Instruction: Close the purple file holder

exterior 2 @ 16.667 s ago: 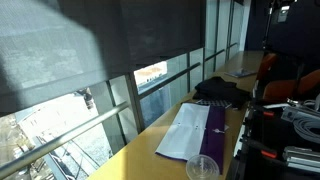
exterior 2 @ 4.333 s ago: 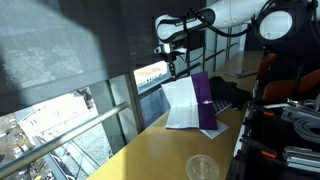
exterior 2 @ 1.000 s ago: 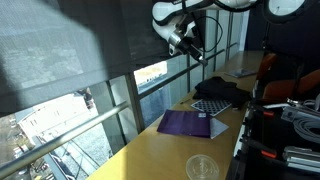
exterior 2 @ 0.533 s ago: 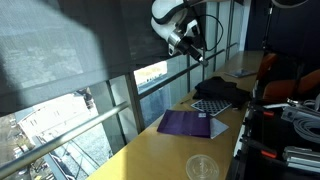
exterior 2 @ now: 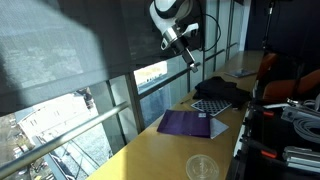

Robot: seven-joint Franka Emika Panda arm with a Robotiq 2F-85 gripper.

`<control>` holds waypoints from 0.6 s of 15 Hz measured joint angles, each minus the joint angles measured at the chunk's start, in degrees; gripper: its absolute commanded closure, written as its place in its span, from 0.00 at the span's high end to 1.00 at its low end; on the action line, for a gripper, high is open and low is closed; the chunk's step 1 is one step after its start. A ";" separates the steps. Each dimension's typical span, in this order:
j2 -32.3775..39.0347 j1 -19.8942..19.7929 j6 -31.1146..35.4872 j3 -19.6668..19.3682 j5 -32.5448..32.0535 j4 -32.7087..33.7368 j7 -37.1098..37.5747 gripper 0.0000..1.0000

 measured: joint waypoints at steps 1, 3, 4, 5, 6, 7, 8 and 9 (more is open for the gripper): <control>-1.87 -0.03 4.08 0.50 0.00 -2.80 0.01 1.00; -5.69 -0.03 11.61 1.33 0.02 -8.54 0.15 1.00; -7.61 -0.03 15.05 1.63 0.02 -11.46 0.26 1.00; -9.53 -0.03 18.49 1.87 0.01 -14.41 0.47 1.00; -11.55 -0.02 21.94 2.03 -0.01 -17.50 0.84 1.00; -13.50 -0.01 25.10 2.08 -0.06 -20.53 1.43 1.00; -15.45 -0.01 28.19 2.08 -0.14 -23.58 2.21 1.00; -17.46 -0.01 31.35 2.08 -0.18 -26.71 3.17 1.00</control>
